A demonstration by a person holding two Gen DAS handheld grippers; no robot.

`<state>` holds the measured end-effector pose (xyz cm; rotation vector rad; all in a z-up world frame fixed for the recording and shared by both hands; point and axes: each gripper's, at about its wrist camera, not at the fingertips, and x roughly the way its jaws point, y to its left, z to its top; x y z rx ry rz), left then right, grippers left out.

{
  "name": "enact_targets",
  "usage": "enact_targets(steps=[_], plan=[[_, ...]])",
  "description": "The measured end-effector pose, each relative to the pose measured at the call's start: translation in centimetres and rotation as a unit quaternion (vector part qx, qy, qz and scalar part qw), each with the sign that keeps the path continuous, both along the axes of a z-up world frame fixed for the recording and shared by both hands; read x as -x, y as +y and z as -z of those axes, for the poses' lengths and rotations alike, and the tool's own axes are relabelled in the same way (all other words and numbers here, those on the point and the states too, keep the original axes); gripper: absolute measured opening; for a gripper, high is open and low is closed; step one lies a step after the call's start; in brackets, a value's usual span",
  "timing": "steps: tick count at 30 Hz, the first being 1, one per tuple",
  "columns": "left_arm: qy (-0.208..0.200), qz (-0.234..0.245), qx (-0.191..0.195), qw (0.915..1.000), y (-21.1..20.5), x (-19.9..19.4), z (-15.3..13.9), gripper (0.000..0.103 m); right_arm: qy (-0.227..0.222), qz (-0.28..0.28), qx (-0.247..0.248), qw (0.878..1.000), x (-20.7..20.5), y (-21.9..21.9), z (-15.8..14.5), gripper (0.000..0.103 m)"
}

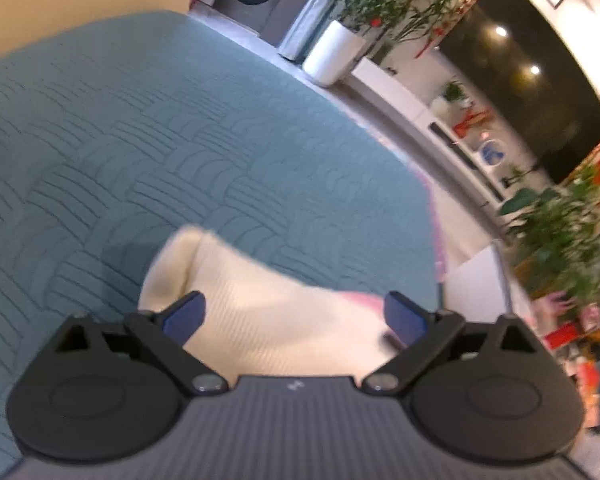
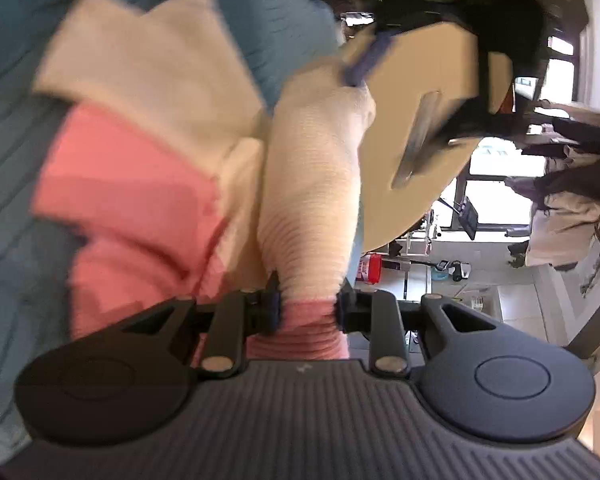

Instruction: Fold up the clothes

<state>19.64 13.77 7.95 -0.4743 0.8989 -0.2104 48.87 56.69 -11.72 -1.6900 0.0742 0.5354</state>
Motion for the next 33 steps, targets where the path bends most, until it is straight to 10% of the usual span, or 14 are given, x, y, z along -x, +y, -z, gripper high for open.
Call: enact_targets(steps=[7, 11, 17, 26, 28, 30, 33], plan=[[0.045, -0.005, -0.043, 0.9980, 1.2, -0.5, 2.8, 0.101, -0.007, 0.019, -0.014, 1.000, 7.4, -0.9, 1.5, 0.039], [0.056, -0.013, -0.052, 0.9970, 1.4, -0.7, 2.9, 0.101, 0.012, 0.076, -0.071, 0.995, 9.9, -2.0, 0.1, 0.064], [0.037, -0.013, -0.065, 0.9972, 2.0, 0.2, 0.8, 0.101, 0.019, 0.173, -0.304, 0.937, 13.4, -0.2, -7.8, 0.066], [0.026, -0.012, -0.112, 0.9932, 3.0, 0.7, -0.7, 0.101, 0.048, 0.165, -0.239, 0.956, 8.1, 9.0, -2.4, 0.065], [0.025, -0.014, -0.109, 0.9936, 3.2, 0.6, -0.8, 0.101, 0.027, 0.181, -0.218, 0.959, 6.1, 9.9, -1.2, 0.063], [0.023, -0.009, -0.106, 0.9940, 3.2, 0.5, -0.9, 0.101, 0.040, 0.193, -0.254, 0.947, 6.1, 8.8, -2.0, 0.015], [0.019, -0.003, -0.104, 0.9944, 3.1, 0.6, -1.1, 0.101, 0.072, 0.208, -0.327, 0.919, 7.5, 7.0, -5.2, 0.015]])
